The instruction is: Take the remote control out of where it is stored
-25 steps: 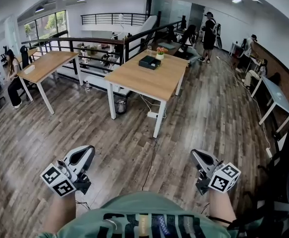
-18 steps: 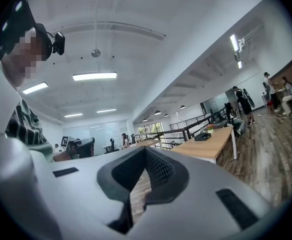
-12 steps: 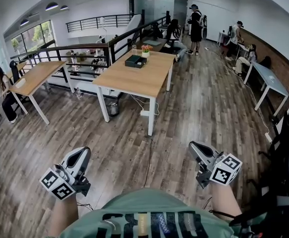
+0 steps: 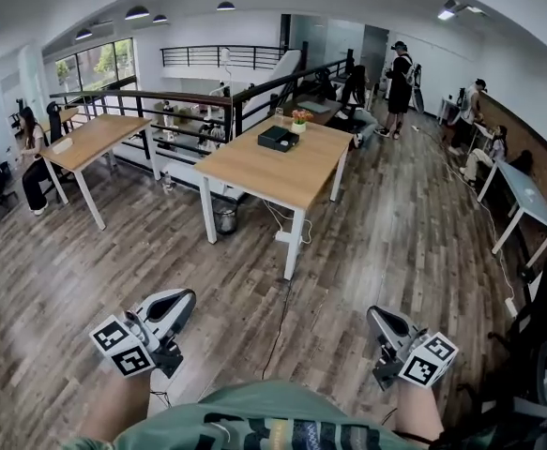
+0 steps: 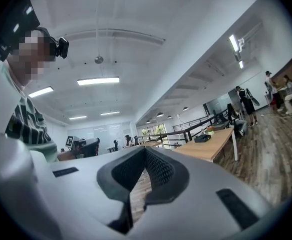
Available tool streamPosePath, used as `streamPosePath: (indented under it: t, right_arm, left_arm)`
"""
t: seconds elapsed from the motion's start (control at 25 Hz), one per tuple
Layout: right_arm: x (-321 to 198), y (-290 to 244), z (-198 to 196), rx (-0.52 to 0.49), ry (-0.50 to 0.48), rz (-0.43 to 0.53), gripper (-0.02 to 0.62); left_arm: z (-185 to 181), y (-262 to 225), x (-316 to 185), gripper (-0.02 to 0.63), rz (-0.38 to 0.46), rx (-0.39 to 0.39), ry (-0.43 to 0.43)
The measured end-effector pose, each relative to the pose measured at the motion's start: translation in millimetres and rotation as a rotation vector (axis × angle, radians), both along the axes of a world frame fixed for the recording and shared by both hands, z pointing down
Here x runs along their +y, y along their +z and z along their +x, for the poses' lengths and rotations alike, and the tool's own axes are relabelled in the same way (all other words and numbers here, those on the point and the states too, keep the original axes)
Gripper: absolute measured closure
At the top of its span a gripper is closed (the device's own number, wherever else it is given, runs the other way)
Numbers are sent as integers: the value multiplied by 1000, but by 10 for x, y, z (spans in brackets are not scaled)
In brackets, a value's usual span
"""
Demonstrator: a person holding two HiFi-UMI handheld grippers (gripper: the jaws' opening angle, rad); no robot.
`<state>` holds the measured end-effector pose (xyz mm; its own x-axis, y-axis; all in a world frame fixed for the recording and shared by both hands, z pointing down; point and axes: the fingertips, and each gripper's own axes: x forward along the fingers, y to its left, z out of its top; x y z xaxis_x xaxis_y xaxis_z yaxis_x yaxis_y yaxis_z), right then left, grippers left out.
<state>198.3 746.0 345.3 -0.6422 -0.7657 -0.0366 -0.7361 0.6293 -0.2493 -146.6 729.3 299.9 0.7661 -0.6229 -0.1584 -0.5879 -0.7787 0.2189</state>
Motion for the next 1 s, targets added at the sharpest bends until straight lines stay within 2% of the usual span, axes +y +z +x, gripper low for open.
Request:
streamPosePath:
  t: [0.28,0.48,0.8,1.0]
  right_arm:
    - [45,171,197,-42,-53,-16,589]
    - [-108,257,199,-71,-87,-25,589]
    - [-552,265,-167,-28,-105,-19,589]
    - [-1020,160,-604,-3,-61,-2,589]
  left_arm:
    - [396,75,59,603,-40,-24,26]
    - [428,69,10,603,-44,-45,8]
    - [77,225,-385,603,-49,-2,8]
    - [-490,210,-952,603,-21,60,33]
